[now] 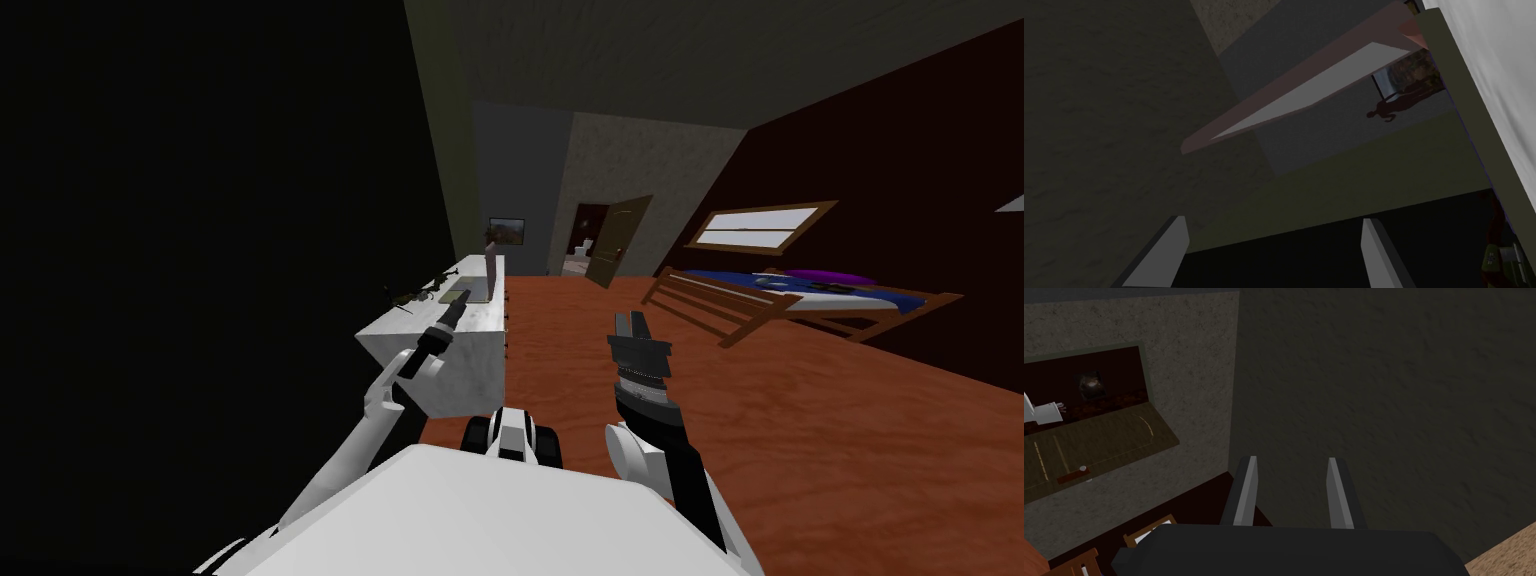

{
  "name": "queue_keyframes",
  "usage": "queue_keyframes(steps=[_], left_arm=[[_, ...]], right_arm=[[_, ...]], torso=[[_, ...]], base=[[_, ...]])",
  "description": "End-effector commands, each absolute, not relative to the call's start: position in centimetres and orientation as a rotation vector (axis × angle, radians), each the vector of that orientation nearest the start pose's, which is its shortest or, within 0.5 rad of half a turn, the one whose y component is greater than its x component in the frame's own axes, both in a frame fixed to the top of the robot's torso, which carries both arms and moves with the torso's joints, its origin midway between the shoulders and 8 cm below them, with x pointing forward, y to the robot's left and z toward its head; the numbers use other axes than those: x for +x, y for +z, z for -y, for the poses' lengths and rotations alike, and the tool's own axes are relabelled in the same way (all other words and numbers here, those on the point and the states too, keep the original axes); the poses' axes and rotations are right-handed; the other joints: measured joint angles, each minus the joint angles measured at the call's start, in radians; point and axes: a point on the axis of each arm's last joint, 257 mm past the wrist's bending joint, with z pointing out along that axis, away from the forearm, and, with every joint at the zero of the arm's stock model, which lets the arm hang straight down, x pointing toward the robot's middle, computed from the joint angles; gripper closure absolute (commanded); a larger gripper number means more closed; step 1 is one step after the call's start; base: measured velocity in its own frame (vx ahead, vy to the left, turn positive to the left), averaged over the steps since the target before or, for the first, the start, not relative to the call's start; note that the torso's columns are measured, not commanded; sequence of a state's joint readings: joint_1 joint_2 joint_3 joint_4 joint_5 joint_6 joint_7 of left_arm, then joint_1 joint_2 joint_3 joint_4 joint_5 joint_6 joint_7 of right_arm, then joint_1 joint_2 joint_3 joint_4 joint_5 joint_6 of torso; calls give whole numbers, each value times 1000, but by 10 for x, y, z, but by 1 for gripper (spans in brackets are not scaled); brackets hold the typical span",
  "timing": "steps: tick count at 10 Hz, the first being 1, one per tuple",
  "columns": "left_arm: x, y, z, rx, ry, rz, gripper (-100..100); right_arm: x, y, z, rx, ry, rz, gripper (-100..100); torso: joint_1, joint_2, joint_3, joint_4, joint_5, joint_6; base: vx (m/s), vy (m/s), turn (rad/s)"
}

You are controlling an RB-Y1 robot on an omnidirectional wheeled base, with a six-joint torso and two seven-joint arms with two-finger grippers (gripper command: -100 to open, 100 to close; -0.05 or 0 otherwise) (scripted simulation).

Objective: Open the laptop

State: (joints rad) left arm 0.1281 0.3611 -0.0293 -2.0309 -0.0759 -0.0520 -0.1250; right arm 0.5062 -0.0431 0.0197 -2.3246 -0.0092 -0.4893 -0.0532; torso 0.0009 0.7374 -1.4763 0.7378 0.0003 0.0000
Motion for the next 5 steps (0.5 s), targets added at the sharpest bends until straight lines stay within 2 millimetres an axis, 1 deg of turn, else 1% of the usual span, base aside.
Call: queue_keyframes(steps=[1,2,4,5], left_arm=[[508,-43,-251,-491,-954,-1237,-100],[509,-45,-252,-499,-948,-1244,-100],[528,-42,-256,-483,-896,-1285,-100],[528,-43,-257,-488,-892,-1290,-100]], right_arm=[[338,40,268,633,1385,-610,0],[338,40,268,633,1385,-610,0],[338,40,268,633,1385,-610,0],[338,40,268,633,1385,-610,0]], torso=[[-3,0,0,0,-1,0],[-4,1,1,0,-1,0],[0,1,0,0,0,0],[-1,0,0,0,0,0]], base=[[-5,-129,38],[-2,-93,20],[5,-102,33],[5,-86,19]])
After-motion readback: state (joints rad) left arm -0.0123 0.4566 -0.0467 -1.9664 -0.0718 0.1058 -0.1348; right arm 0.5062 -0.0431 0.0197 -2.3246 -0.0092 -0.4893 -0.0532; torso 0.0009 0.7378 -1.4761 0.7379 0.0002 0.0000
